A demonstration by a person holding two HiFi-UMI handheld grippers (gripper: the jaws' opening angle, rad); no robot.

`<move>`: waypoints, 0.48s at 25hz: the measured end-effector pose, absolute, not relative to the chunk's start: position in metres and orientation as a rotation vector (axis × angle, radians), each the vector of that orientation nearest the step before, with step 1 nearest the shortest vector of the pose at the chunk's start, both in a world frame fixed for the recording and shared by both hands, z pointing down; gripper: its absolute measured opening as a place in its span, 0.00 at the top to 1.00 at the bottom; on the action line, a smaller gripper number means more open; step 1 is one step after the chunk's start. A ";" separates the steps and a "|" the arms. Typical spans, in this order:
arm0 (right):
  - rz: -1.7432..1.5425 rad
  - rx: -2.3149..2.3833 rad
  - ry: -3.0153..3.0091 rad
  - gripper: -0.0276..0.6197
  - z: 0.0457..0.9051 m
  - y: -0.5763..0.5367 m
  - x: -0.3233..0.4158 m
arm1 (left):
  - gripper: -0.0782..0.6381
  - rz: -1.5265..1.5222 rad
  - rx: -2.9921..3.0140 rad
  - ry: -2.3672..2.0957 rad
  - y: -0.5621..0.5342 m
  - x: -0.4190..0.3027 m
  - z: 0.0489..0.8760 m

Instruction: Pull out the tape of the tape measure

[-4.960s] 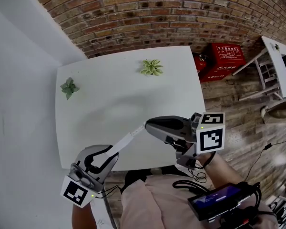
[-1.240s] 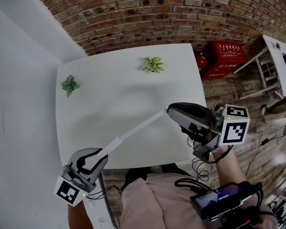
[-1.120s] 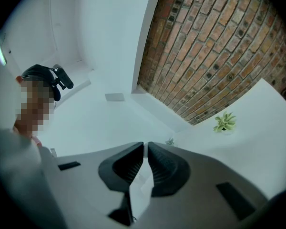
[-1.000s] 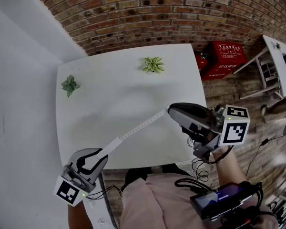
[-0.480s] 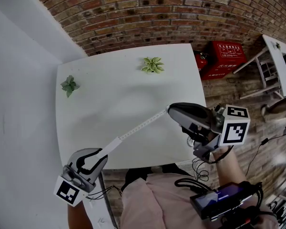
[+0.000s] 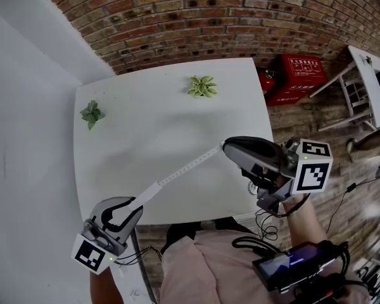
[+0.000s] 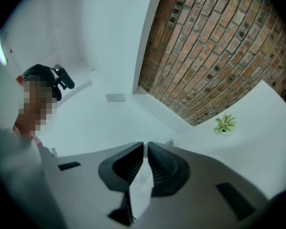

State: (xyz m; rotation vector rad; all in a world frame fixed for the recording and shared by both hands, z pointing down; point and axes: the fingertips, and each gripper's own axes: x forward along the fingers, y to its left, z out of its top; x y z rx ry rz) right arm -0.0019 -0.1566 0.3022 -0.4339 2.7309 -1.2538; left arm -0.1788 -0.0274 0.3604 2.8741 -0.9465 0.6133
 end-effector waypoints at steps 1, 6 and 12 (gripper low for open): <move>-1.253 -0.434 2.732 0.90 0.302 -0.157 -0.002 | 0.77 0.614 2.872 -0.948 -0.027 -0.179 0.360; -1.250 -0.432 2.737 0.90 0.302 -0.156 -0.002 | 0.77 0.607 2.882 -0.950 -0.028 -0.179 0.358; -1.249 -0.433 2.739 0.90 0.302 -0.157 -0.003 | 0.77 0.608 2.878 -0.953 -0.028 -0.179 0.359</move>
